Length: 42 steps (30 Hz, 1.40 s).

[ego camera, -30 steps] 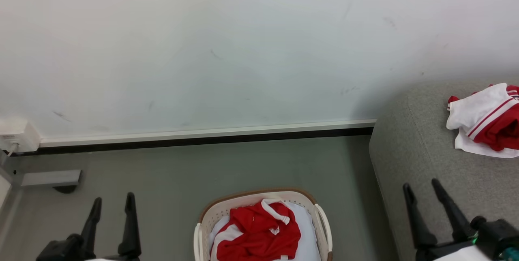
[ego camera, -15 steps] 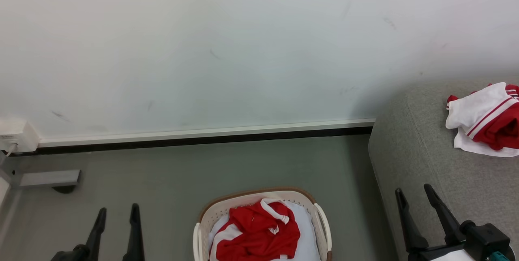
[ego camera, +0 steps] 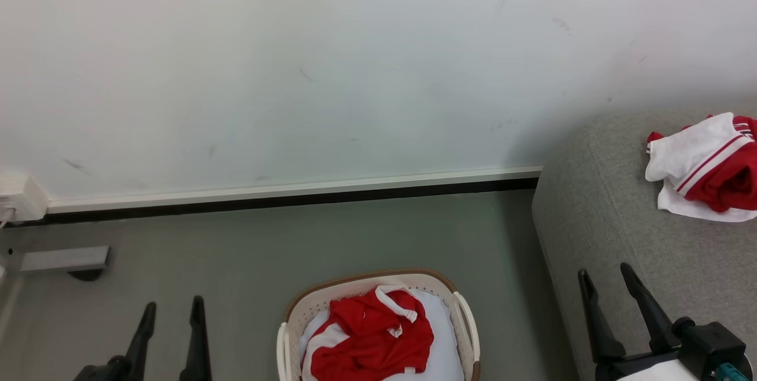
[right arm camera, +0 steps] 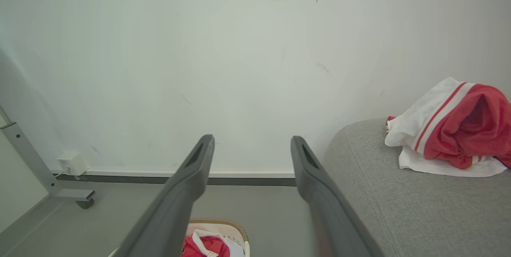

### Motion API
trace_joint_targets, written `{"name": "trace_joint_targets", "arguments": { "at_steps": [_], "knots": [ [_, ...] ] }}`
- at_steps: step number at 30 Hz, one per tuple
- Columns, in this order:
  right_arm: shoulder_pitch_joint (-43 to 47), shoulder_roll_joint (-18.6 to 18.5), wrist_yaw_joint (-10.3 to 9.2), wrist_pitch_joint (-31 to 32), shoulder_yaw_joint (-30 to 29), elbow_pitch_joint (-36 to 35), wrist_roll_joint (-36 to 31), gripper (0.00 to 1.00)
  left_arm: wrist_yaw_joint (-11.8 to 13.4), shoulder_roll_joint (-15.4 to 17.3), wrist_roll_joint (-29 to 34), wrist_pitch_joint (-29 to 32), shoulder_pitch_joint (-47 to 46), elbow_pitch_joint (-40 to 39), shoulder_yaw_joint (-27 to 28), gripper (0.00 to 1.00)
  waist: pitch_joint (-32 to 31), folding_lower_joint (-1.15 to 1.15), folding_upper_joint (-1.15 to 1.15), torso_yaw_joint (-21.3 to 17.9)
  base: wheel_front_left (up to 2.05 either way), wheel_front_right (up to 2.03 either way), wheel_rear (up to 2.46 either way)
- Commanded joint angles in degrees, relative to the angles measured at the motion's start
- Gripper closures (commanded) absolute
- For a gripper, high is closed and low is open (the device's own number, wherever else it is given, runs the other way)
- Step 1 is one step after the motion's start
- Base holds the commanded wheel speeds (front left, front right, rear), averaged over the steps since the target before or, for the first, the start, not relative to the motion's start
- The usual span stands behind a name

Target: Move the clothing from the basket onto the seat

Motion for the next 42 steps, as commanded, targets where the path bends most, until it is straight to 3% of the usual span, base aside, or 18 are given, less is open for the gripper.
{"name": "trace_joint_targets", "arguments": {
  "at_steps": [1, 11, 22, 34, 42],
  "knots": [
    [-0.83, -0.32, -0.13, -0.17, -0.19, -0.12, -0.29, 0.00, -0.24, 0.03, 0.93, -0.02, -0.52, -0.04, 0.31, 0.00, 0.19, 0.00, 0.00, -0.20, 0.00, 0.00, 0.00],
    [-4.66, -0.90, -0.13, -0.10, -1.35, -1.65, -0.86, 0.00, -1.28, -0.10, 2.10, -0.02, -4.08, -0.45, -0.77, 0.00, 5.37, 0.00, 0.00, -2.74, 0.00, 0.00, 0.00],
    [-12.46, 0.45, -0.13, -0.08, -6.12, -6.89, -3.17, 0.00, -2.67, 3.29, 3.26, -0.03, -16.05, 2.66, -6.78, 0.00, 20.23, 0.00, 0.00, -6.94, 0.00, 0.00, 0.00],
    [-18.73, 2.92, -0.13, -0.09, -8.71, -11.80, -4.42, 0.00, -2.78, 11.31, 0.50, 0.76, -29.73, 18.22, -20.07, 0.00, 30.97, 0.00, 0.00, -12.40, 0.00, 0.00, 0.00],
    [-21.60, 4.19, -0.13, -0.08, -7.86, -13.97, -3.86, 0.00, -2.69, 13.52, -1.41, 4.74, -37.97, 27.94, -27.59, 0.00, 36.30, 0.00, 0.00, -14.54, 0.00, 0.00, 0.00]
  ]
}}
